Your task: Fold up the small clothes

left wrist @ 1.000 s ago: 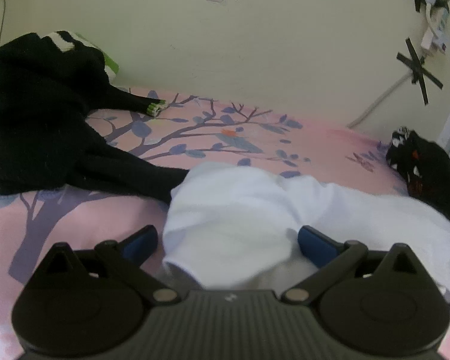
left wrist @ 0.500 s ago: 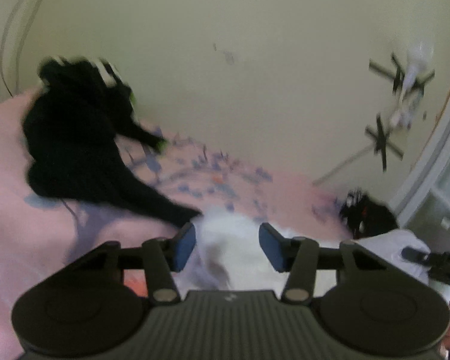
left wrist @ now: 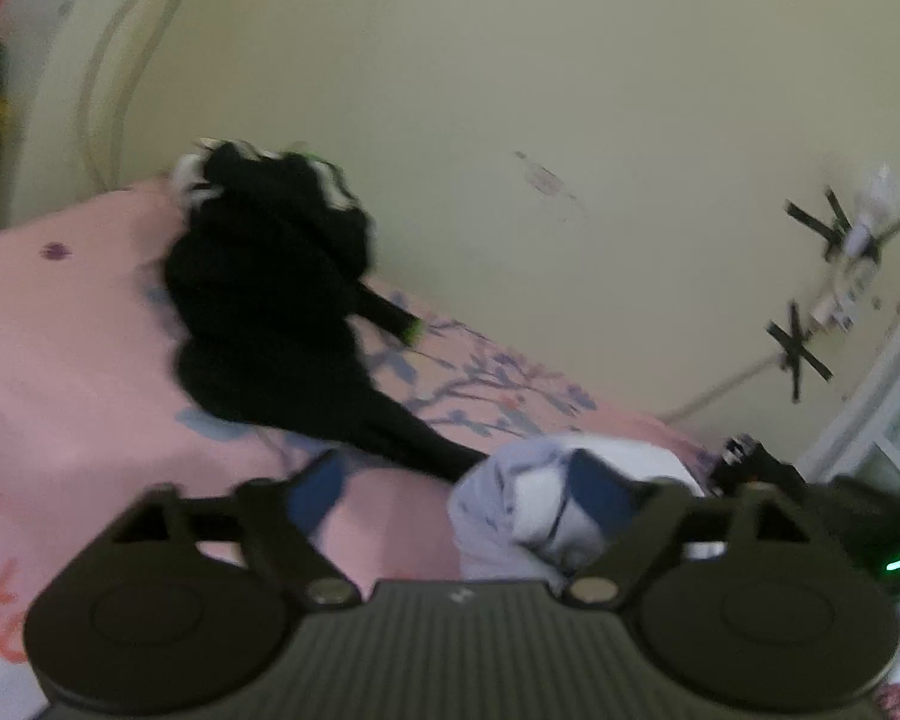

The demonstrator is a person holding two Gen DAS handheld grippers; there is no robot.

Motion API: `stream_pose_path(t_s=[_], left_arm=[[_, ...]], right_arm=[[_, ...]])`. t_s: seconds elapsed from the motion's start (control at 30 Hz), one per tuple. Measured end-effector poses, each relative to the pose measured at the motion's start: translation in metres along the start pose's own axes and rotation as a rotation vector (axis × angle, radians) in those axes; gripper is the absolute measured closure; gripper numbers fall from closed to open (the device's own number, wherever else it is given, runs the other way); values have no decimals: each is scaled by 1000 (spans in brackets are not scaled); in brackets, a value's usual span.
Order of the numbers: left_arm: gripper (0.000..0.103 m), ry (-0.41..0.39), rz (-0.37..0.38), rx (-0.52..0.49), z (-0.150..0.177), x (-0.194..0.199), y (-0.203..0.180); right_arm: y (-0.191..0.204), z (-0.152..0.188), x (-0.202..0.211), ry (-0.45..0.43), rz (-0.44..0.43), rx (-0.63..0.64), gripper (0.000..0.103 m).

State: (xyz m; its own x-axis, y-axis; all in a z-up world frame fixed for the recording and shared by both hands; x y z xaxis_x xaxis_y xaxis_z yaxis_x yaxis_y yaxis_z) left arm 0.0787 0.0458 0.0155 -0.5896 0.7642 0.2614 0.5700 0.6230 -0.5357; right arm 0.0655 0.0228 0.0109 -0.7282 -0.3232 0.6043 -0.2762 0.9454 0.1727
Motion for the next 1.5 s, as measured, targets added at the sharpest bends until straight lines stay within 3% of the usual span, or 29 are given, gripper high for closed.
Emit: stream_pose_path(t_s=[0.03,0.17,0.23,0.3,0.33,0.4,0.43,0.47,0.5,0.53,0.6,0.63,0.73,0.8,0.93,1.1,1.2,1.27,1.3,1.33,1.4,1.5], left_arm=[[7,15,17,-28,2,-6,-8],[1,88,50,-126,15,-31,-27],[1,154,46,-139,27,-50,-25],[2,214,19,-142,39,-66,-18],[5,247,6,-130,46,-73,-13],[9,321,31,-69,61,-79,-4],[9,300,31,-74,61,-77,-4],[17,296,22,-88,62,-75,-5],[26,306,21,-103,65,-74,-9],[47,325,32,-98,68,-75,-15],[50,328,1,-89,67,-80,-21],[55,329,4,-91,64,-84,-28],[63,325,56,-97,50,-101,-61],[63,315,101,-121,36,-121,-95],[63,295,221,-208,5,-189,-187],[61,343,355,-247,-2,-310,-296],[59,405,341,-232,26,-387,-324],[59,464,247,-246,57,-431,-322],[51,496,209,-264,73,-446,-319],[48,487,196,-267,78,-450,-318],[46,455,176,-278,75,-441,-317],[40,423,137,-393,63,-406,-314]], right_arm=[[2,1,25,-28,-70,-7,40],[-28,8,117,-157,-41,-48,41],[-63,13,139,-208,61,-117,36],[-99,19,133,-200,149,-177,31],[-114,24,123,-175,153,-225,29],[-126,31,92,-116,77,-324,25],[-128,35,72,-74,27,-368,20],[-127,39,49,-26,-18,-420,21],[-124,35,36,-45,-76,-462,20],[-123,30,29,-42,-88,-478,26],[-129,21,35,-40,-106,-500,42],[-131,15,41,-45,-113,-495,60],[-153,6,94,-109,-96,-453,63],[-175,-2,128,-168,-75,-460,63],[-244,-24,203,-312,40,-468,63],[-376,-20,287,-480,225,-613,59],[-455,16,294,-479,412,-754,46],[-491,45,280,-383,611,-815,27],[-499,56,276,-343,698,-807,22],[-499,62,277,-342,723,-786,13],[-483,61,292,-382,744,-723,13],[-445,62,326,-477,843,-631,12]])
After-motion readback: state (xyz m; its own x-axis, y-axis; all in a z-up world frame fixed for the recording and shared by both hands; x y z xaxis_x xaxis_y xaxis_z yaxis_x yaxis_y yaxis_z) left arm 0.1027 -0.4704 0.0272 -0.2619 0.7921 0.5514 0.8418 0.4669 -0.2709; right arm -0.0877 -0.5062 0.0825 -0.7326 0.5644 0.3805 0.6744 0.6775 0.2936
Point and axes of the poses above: each gripper's, at about its wrist camera, not at the fingertips, and x roughly against the way its jaws point, y to its left, z to its underside, the point moved 9 cm from there along -x, roughly the way its jaws point, and after that the axes turned 12 degrees about z, right-handed, at the moved point
